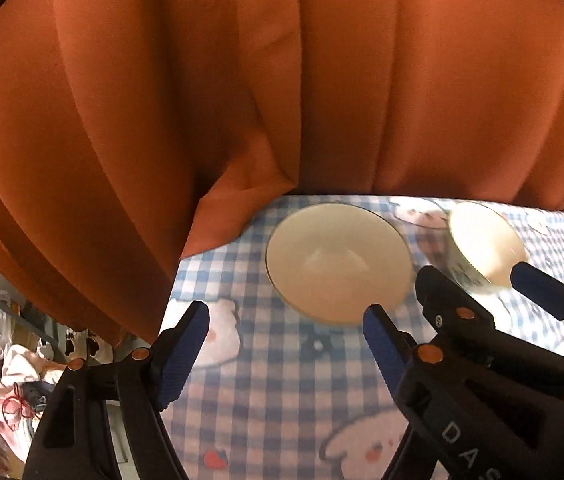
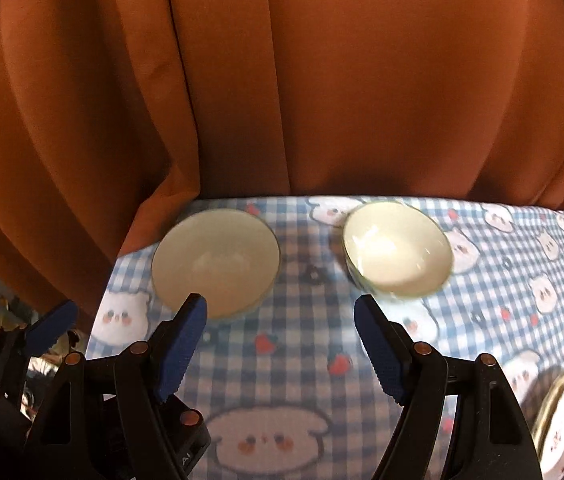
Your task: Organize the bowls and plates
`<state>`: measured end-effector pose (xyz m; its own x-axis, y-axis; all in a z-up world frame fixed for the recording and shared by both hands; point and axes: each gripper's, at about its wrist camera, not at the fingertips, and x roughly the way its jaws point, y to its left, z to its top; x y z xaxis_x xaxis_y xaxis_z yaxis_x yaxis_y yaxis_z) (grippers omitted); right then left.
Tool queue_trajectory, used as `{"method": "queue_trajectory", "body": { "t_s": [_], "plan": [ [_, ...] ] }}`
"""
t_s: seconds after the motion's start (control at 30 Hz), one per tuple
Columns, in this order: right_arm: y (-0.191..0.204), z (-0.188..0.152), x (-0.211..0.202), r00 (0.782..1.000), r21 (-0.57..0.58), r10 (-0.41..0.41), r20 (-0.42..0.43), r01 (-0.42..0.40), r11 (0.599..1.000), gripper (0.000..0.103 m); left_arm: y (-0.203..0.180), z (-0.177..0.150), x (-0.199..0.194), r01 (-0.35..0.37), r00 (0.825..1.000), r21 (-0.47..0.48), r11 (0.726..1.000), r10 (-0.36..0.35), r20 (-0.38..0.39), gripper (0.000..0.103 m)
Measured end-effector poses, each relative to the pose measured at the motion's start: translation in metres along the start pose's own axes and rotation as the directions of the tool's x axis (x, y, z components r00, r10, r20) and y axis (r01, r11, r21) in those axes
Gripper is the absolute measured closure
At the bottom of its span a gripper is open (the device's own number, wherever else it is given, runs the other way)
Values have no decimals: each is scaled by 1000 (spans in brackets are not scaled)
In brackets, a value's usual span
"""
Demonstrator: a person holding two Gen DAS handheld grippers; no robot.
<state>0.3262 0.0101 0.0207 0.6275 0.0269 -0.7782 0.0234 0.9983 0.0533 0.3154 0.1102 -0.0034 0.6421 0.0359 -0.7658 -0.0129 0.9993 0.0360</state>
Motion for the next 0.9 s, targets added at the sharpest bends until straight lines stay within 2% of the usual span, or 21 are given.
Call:
{"method": "queue_trajectory", "body": {
  "t_s": [0.13, 0.23, 0.3, 0.6, 0.67, 0.73, 0.83, 0.9],
  "plan": [
    [1, 17, 28, 1000, 6, 2, -9, -2, 1000, 24, 1, 14, 23, -13, 1000, -1, 1000, 13, 4, 23],
    [2, 24, 48, 1000, 14, 9, -11, -9, 1000, 25, 4, 22, 39, -22, 1000, -6, 1000, 22, 2, 32],
    [3, 29, 60, 1000, 11, 17, -23, -16, 1000, 35, 4, 26, 51, -34, 999, -5, 999, 34, -2, 37],
    [0, 33, 103, 997, 23, 45, -69, -44, 999, 53, 3, 30, 89, -30, 998, -15, 999, 29, -56, 61],
    [0, 33, 110, 996, 24, 47, -82, -45, 999, 61, 3, 30, 93, -32, 997, -12, 999, 31, -64, 64],
    [-1, 32, 116, 994, 30, 55, -90, -52, 998, 62, 2, 31, 96, -33, 997, -10, 999, 32, -66, 71],
    [-3, 33, 122, 994, 36, 58, -91, -55, 998, 75, 1, 34, 98, -40, 997, -6, 999, 40, -65, 77],
    [-2, 34, 123, 993, 39, 73, -91, -70, 997, 78, 2, 34, 100, -57, 996, -15, 998, 56, -66, 80]
  ]
}}
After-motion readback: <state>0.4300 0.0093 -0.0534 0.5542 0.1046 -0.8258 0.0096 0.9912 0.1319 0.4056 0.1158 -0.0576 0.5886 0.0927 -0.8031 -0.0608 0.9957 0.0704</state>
